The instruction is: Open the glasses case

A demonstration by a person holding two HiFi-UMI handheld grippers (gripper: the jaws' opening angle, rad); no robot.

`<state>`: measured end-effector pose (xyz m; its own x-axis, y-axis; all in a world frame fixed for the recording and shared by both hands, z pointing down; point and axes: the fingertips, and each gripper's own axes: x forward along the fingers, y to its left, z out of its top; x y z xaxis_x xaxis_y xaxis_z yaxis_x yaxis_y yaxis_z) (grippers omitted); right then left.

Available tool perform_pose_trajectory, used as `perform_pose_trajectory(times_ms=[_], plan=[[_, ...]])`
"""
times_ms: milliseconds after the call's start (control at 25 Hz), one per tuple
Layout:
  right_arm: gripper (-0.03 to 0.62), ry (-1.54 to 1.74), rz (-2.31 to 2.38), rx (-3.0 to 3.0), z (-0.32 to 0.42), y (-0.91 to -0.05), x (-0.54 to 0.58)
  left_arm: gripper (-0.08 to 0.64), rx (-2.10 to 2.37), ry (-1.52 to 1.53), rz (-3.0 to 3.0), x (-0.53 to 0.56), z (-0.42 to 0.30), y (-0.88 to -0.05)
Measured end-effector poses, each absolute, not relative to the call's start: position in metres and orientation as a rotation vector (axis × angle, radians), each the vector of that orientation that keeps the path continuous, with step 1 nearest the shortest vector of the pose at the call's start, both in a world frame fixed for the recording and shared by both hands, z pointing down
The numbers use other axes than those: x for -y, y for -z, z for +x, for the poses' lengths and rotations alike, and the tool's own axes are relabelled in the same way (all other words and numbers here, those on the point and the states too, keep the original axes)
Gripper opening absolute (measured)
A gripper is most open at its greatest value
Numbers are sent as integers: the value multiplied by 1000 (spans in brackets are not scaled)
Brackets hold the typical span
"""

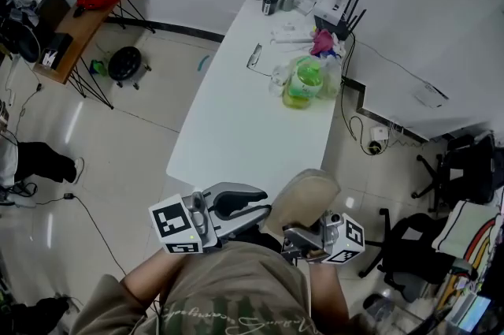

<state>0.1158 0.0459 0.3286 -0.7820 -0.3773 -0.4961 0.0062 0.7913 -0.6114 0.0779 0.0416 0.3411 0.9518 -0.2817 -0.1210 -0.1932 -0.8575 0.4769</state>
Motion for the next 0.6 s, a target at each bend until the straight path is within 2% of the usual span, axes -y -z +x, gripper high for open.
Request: perform_pose_trajectory(times_ms=[480, 520, 600], plan=[[312, 808, -272, -2436, 89, -323, -38, 69, 214, 195, 2583, -35, 59, -341], [312, 809, -280, -2437, 89, -324, -37, 64, 200, 199, 2567, -35, 59, -340], [313, 822, -276, -2417, 90, -325, -37, 8, 176, 223, 2565, -38, 60, -338]])
